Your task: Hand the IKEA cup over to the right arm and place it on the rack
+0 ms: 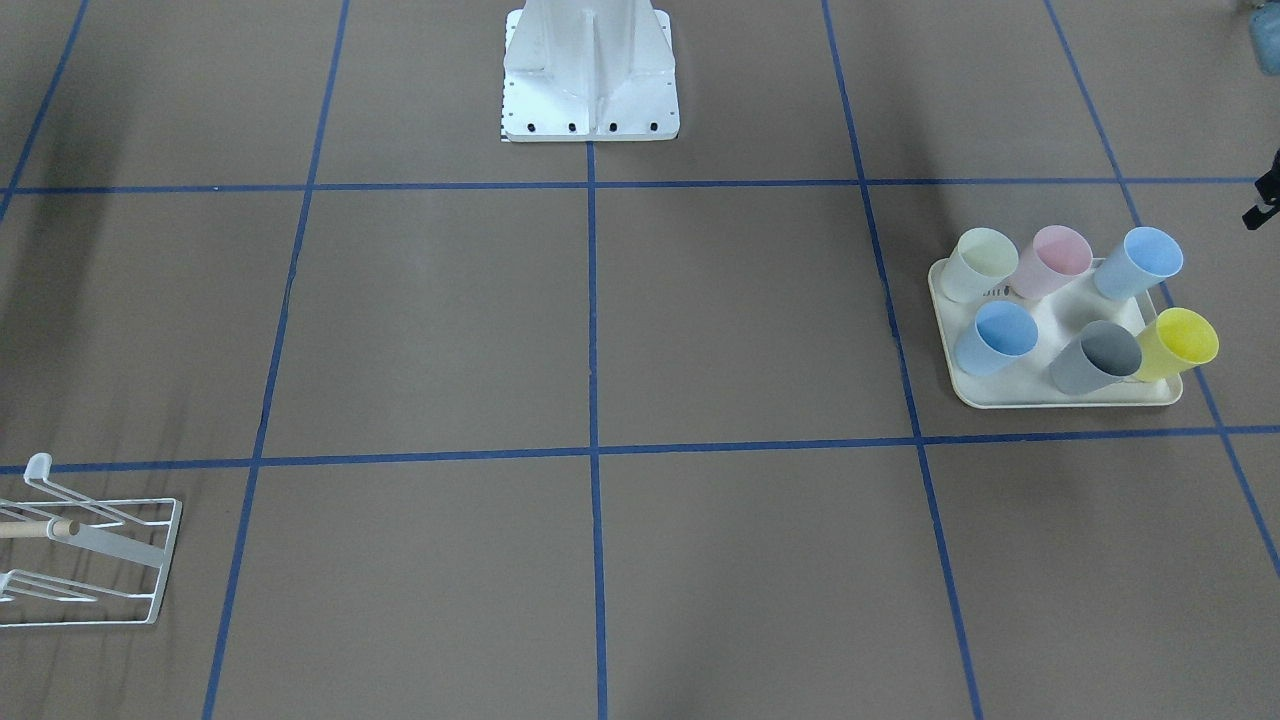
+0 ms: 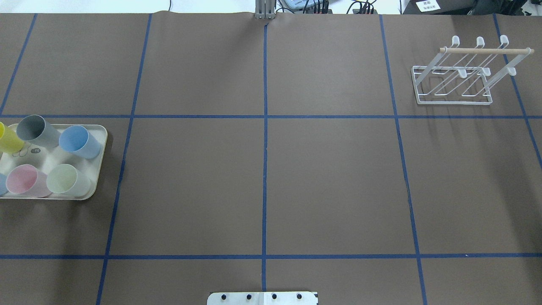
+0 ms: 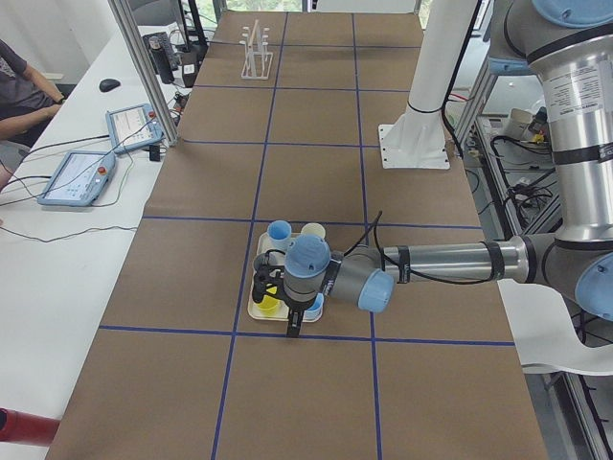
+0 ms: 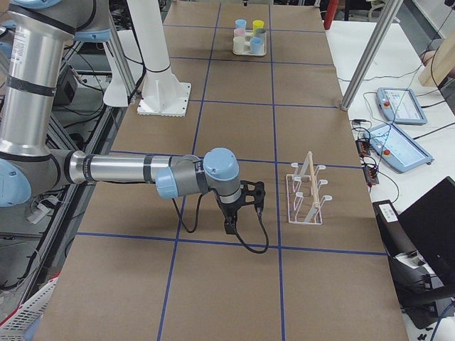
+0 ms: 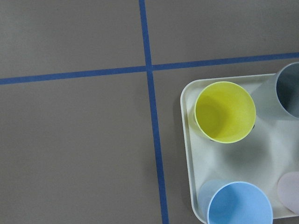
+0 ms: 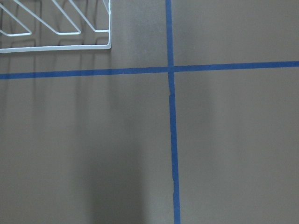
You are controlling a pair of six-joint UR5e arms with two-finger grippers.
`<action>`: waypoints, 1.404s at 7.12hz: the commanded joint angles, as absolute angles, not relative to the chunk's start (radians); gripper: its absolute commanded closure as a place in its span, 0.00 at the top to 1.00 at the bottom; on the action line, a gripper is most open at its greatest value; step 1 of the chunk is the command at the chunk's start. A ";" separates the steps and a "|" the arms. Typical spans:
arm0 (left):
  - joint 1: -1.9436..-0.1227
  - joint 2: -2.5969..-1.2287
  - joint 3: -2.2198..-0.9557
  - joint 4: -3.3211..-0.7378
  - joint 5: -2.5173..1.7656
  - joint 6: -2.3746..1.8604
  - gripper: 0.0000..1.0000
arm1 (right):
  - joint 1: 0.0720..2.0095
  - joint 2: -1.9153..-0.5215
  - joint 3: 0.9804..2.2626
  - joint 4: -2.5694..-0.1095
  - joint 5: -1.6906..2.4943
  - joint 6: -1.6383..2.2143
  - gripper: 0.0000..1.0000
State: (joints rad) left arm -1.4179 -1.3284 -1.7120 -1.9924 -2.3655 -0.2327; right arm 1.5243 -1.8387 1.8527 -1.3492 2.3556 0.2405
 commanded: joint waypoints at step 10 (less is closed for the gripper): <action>-1.207 -1.348 -1.591 -2.086 -2.440 -0.308 0.00 | 1.428 -1.812 1.844 -1.339 2.411 0.242 0.99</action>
